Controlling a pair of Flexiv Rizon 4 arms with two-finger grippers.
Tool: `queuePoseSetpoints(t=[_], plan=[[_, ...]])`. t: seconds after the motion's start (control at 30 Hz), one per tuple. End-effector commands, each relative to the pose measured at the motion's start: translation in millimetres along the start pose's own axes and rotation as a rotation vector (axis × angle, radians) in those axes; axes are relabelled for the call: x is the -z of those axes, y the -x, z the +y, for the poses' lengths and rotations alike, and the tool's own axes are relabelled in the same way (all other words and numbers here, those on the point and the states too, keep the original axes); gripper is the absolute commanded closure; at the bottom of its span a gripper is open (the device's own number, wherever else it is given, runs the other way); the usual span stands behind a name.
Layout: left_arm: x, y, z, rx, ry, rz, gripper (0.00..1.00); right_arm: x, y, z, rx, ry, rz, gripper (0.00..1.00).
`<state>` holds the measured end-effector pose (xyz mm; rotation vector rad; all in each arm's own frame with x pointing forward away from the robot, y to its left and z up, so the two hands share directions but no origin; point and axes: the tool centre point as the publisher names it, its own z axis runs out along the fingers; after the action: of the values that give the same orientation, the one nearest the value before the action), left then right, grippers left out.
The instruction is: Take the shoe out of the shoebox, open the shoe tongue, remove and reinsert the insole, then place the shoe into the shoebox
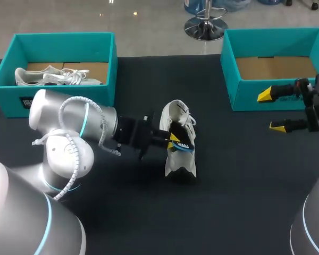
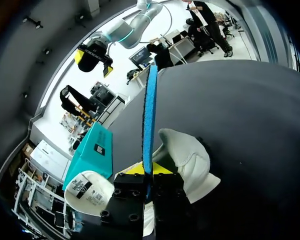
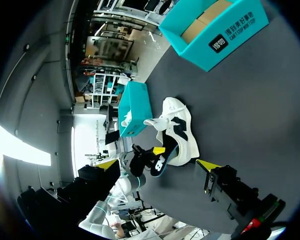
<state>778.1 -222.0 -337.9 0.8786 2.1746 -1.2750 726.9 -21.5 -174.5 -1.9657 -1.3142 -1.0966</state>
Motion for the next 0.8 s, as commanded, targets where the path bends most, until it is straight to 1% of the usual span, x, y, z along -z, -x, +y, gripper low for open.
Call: queuePoseSetpoints(t=[0.03,0.3,0.5,0.53,0.57,0.6,0.63,0.67,0.8], plan=[[-15,8.2,6,-0.004,0.017,0.004,1.00,0,-0.2,-1.3,-0.001,0.002,-0.003,0.00],[-19,13.0,21,-0.031,0.061,-0.012,1.00,0,-0.2,-1.3,-0.001,0.002,-0.003,0.00],[-16,12.3,28,0.008,0.065,-0.023,1.00,0,-0.2,-1.3,-0.001,0.002,-0.003,0.00],[-13,12.2,26,0.012,0.062,-0.025,0.83,0,-0.2,-1.3,-0.001,0.002,-0.003,0.00],[-11,12.2,23,0.019,0.051,-0.032,0.76,0,-0.2,-1.3,-0.001,0.002,-0.003,0.00],[-9,12.3,20,0.022,0.043,-0.038,0.64,0,-0.2,-1.3,-0.001,0.002,-0.003,0.00],[-6,12.4,16,0.024,0.034,-0.042,0.58,0,-0.2,-1.3,-0.001,0.002,-0.003,0.00],[-4,12.2,13,0.023,0.026,-0.045,0.56,0,-0.2,-1.3,-0.001,0.002,-0.003,0.00],[4,10.0,2,0.019,0.013,-0.050,0.63,0,-0.2,-1.3,-0.001,0.002,-0.003,0.00]])
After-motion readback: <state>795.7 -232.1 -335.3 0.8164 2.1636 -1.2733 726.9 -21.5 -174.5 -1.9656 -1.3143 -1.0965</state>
